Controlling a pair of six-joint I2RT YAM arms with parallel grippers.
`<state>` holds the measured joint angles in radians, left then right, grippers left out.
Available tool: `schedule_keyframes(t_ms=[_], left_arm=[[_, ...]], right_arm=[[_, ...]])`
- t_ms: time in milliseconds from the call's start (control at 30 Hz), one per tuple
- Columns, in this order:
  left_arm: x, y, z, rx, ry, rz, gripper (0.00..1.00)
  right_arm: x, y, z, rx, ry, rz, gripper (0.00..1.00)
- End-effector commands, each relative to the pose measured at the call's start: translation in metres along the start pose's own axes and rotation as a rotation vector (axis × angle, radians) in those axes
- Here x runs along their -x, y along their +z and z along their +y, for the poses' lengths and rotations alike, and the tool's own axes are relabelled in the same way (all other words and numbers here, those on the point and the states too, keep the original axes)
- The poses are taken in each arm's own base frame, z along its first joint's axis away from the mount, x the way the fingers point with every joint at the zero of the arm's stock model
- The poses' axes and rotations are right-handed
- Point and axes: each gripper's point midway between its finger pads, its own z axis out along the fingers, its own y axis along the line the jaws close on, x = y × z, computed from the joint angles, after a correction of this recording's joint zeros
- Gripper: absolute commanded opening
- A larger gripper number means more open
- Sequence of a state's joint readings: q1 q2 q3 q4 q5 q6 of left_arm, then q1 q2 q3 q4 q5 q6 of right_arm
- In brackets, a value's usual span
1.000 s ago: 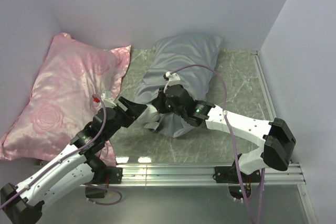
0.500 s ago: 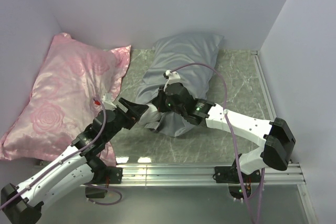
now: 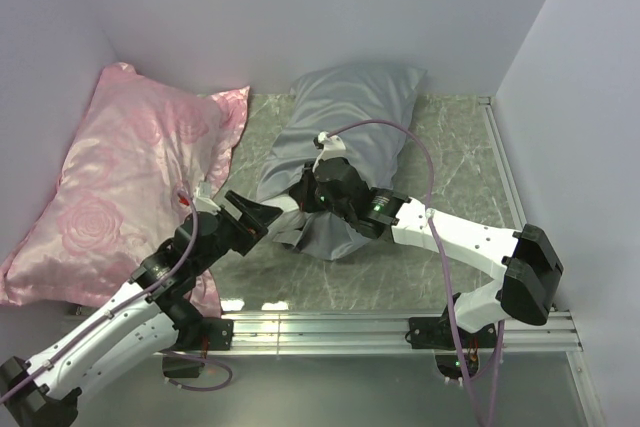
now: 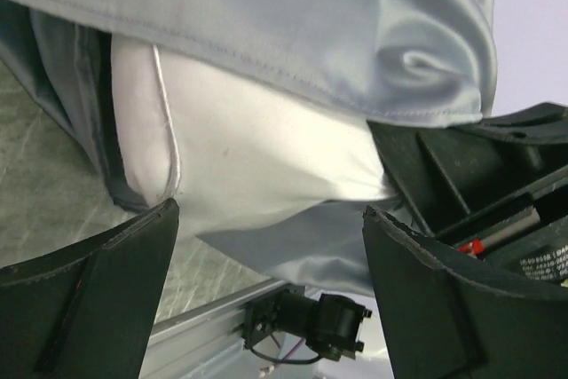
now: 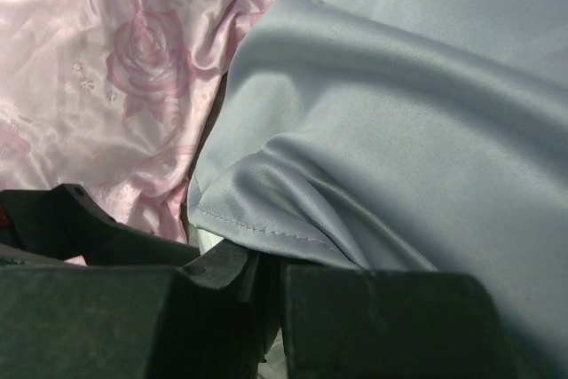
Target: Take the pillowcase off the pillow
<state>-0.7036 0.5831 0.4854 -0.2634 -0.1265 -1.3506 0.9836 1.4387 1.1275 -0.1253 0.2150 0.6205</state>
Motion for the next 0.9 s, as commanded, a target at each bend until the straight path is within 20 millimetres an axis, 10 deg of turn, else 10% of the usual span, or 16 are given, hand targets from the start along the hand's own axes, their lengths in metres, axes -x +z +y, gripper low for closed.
schedule_keyframes(t_ms=[0,600,867], left_arm=[[-0.014,-0.006,0.002,-0.004,-0.049,0.069,0.91],[-0.010,-0.001,-0.008,-0.074,-0.125,0.045,0.99],[-0.012,0.037,-0.026,-0.172,-0.143,0.037,0.99]], right_arm=[[0.063,-0.017,0.039,0.126,0.065,-0.187,0.00],[0.062,-0.024,0.038,0.129,0.061,-0.182,0.00],[0.047,-0.029,0.030,0.116,0.066,-0.163,0.00]])
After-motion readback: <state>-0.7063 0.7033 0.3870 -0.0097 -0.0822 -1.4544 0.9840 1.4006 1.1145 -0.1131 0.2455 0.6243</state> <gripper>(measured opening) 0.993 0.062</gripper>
